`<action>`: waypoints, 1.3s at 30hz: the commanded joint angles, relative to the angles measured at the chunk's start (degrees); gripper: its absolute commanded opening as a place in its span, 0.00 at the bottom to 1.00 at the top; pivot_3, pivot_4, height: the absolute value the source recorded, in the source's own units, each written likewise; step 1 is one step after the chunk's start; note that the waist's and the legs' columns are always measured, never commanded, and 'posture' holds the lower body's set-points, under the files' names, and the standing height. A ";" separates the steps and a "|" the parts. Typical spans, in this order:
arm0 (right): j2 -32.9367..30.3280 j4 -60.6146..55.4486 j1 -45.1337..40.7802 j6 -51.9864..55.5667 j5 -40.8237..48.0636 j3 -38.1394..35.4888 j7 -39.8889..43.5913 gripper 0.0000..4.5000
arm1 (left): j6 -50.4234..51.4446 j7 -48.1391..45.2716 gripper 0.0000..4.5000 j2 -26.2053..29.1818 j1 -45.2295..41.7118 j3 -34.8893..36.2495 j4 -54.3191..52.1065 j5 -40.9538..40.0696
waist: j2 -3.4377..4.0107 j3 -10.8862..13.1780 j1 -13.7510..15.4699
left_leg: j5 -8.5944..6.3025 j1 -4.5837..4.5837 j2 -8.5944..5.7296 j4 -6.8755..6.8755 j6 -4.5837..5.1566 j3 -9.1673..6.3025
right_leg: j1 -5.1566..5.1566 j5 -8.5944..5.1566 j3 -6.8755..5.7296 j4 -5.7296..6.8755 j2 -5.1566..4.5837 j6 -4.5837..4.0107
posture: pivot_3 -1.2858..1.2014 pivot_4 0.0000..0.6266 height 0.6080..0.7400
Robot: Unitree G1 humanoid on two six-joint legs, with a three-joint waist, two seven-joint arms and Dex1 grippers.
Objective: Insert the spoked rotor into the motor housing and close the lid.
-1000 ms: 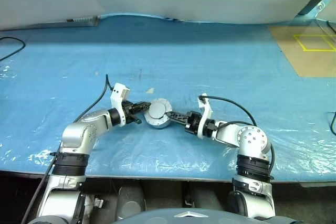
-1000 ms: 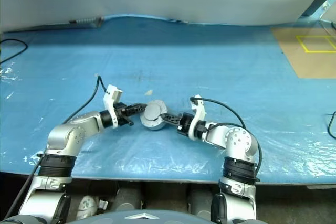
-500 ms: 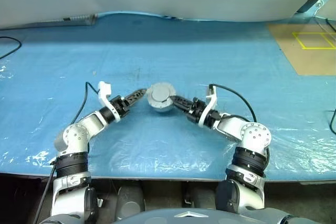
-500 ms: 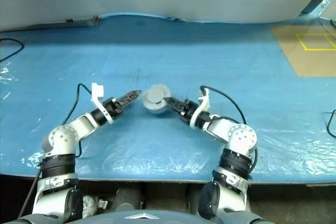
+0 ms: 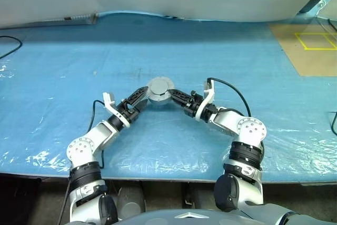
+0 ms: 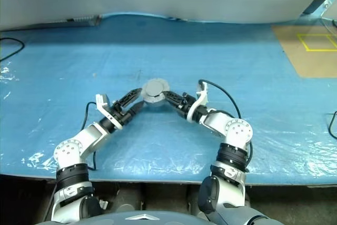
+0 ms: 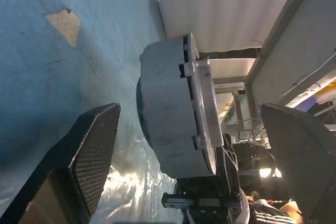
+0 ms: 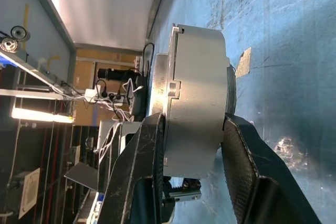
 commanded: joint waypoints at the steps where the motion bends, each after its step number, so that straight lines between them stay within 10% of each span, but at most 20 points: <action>1: 3.17 -2.11 -1.78 0.58 5.51 2.39 0.24 0.27 | -0.47 0.85 1.00 -1.58 0.09 -1.23 -1.67 -3.86 | 0.00 0.00 0.03 | 0.00 0.01 0.00 0.01 0.00 0.00 | 0.00 0.00 0.00 0.00 0.00 0.01 | 0.52 0.24 1.00; 10: 2.82 -2.54 -0.26 0.87 9.15 4.29 -2.33 0.27 | -3.73 0.67 1.00 -3.66 -3.22 -2.87 2.60 -6.04 | 0.00 0.00 0.08 | 0.00 0.03 0.00 0.19 0.00 -0.04 | 0.00 0.03 -0.01 0.03 -0.01 0.06 | 0.52 0.24 1.00; 17: 1.66 -4.37 1.11 -0.86 11.22 6.34 -3.78 0.27 | -4.22 1.41 0.55 -3.79 -3.84 -2.50 4.03 -9.28 | -0.01 0.00 0.08 | 0.00 0.02 -0.01 0.30 0.00 -0.06 | 0.00 0.07 0.00 0.05 -0.01 0.11 | 0.52 0.24 1.00; 21: -0.26 -6.62 2.69 -2.88 9.97 9.62 -1.23 0.27 | -4.05 2.04 0.54 -3.36 -3.72 -2.98 4.02 -10.39 | -0.01 0.00 0.11 | 0.00 0.00 -0.01 0.33 0.00 -0.07 | 0.00 0.07 -0.01 0.05 -0.02 0.12 | 0.52 0.24 1.00; 25: -1.53 -6.95 3.86 -5.36 10.24 10.21 -0.22 0.64 | -5.41 2.62 0.54 -2.33 -5.09 -3.20 4.81 -9.33 | -0.01 0.00 0.11 | 0.00 0.00 -0.01 0.41 0.00 -0.08 | 0.00 0.09 -0.01 0.08 -0.02 0.15 | 0.52 0.24 1.00; 30: -14.14 -11.98 9.10 -23.87 -13.48 27.68 8.39 1.00 | -10.33 1.09 0.54 1.55 -10.29 -3.76 10.95 -3.16 | -0.02 0.00 0.47 | 0.00 -0.10 -0.01 0.71 0.00 -0.15 | 0.03 0.16 -0.05 0.10 -0.05 0.27 | 0.52 0.24 1.00; 39: -23.64 -6.14 15.88 -65.65 -46.16 44.95 13.47 1.00 | -25.17 -8.27 0.54 9.48 -30.26 -6.07 40.34 15.45 | -0.29 0.15 1.21 | 0.00 -0.19 -0.07 0.96 0.01 -0.22 | 0.04 0.33 -0.03 0.11 -0.08 0.46 | 0.52 0.24 1.00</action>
